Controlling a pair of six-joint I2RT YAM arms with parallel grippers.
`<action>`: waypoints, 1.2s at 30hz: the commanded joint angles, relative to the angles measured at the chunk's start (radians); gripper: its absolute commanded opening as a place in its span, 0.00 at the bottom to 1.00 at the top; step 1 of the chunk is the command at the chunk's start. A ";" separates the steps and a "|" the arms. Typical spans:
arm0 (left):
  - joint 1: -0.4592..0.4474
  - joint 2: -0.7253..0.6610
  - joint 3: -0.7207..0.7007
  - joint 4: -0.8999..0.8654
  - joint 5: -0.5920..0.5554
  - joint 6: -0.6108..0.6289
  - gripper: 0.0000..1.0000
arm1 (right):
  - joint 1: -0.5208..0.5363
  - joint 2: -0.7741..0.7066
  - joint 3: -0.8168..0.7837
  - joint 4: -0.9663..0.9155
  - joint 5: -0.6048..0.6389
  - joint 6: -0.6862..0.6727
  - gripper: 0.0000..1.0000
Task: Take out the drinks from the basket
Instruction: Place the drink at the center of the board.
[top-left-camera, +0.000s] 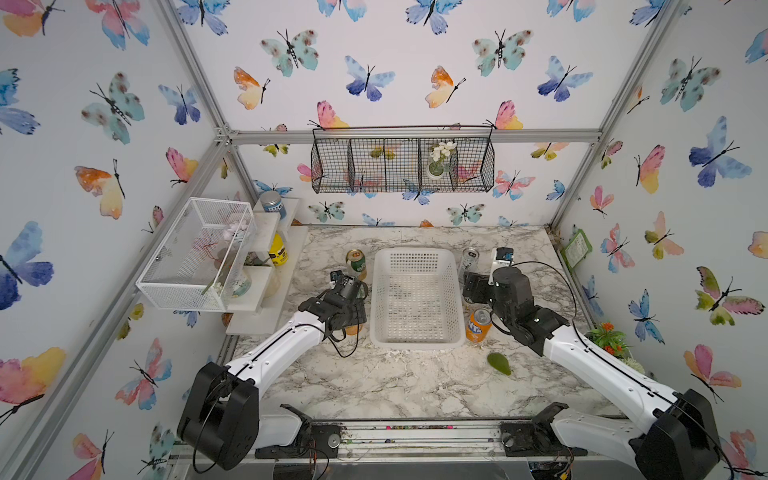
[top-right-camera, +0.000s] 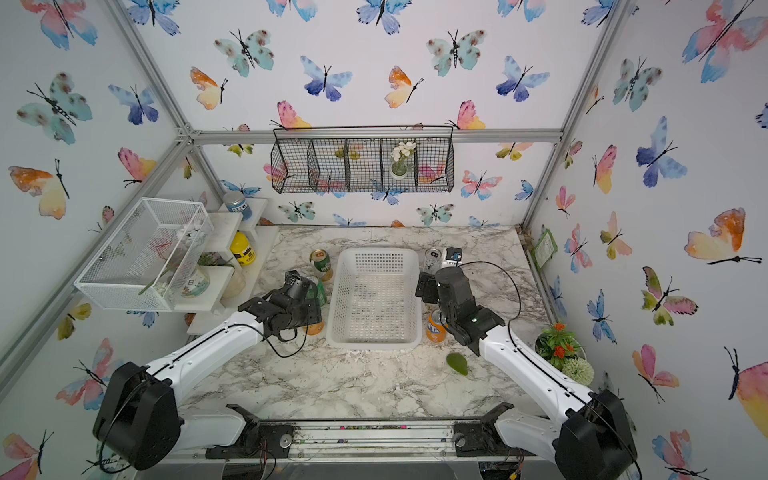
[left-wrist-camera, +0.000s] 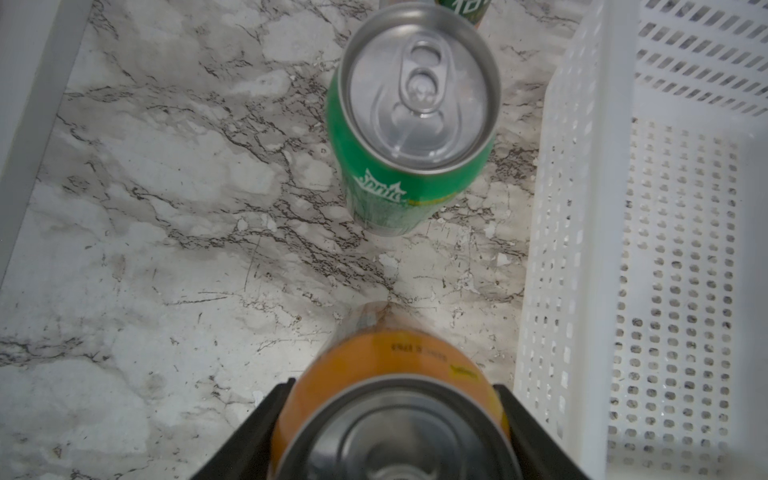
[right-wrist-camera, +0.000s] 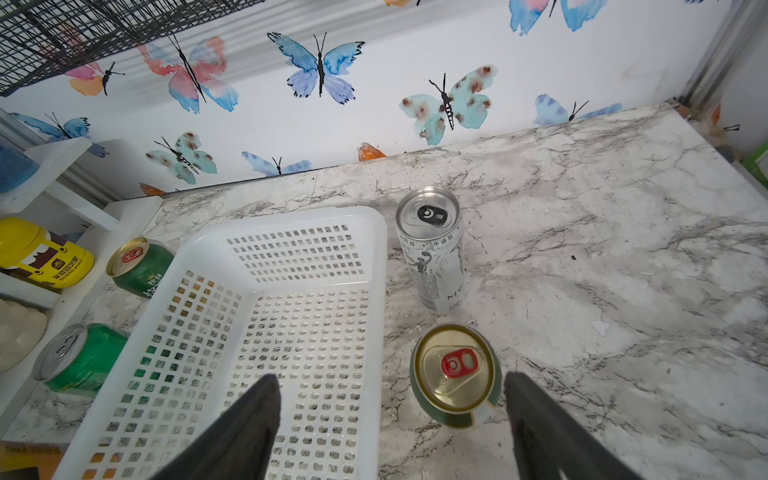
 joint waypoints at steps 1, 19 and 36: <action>0.000 0.001 0.000 0.068 0.032 -0.016 0.62 | -0.005 -0.019 -0.012 0.026 0.002 -0.009 0.87; -0.001 0.042 -0.030 0.099 0.042 -0.034 0.78 | -0.007 -0.017 -0.015 0.019 0.004 -0.004 0.87; 0.000 -0.003 -0.003 0.056 0.017 -0.025 0.99 | -0.009 -0.007 -0.011 0.022 0.007 -0.004 0.88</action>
